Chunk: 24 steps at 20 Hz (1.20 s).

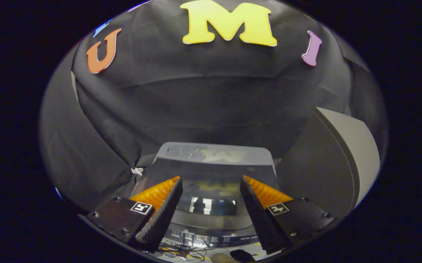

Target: Put the clothes into the washing machine and then close the washing machine lid.

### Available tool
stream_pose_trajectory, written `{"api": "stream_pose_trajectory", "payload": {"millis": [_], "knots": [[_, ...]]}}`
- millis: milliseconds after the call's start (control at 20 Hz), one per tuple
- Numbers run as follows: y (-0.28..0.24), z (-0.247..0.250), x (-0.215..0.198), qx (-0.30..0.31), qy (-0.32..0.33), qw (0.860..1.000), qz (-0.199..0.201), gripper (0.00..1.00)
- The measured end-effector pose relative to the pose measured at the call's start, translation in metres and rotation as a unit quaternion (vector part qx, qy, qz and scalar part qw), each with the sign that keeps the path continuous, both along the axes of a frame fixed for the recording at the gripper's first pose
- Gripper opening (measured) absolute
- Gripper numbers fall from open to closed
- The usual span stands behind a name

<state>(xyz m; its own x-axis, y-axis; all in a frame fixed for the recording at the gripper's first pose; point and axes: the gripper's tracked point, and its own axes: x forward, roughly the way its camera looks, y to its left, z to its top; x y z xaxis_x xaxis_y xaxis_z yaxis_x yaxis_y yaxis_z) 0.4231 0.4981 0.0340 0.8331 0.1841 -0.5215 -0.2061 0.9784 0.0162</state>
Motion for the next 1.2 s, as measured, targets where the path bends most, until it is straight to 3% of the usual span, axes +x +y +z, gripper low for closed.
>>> {"api": "stream_pose_trajectory", "payload": {"millis": [300, 700, 900, 1050, 1200], "knots": [[-0.005, -0.012, -0.014, -0.002, 0.02, 1.0, 0.003, 0.99], [-0.02, 0.019, -0.051, 0.006, -0.011, 1.0, 0.011, 0.99], [-0.045, 0.072, -0.098, 0.019, -0.085, 0.995, 0.04, 0.99], [-0.084, 0.125, -0.149, 0.037, -0.172, 0.982, 0.062, 0.99], [-0.147, 0.15, -0.197, 0.031, -0.242, 0.968, 0.059, 0.99]]}}
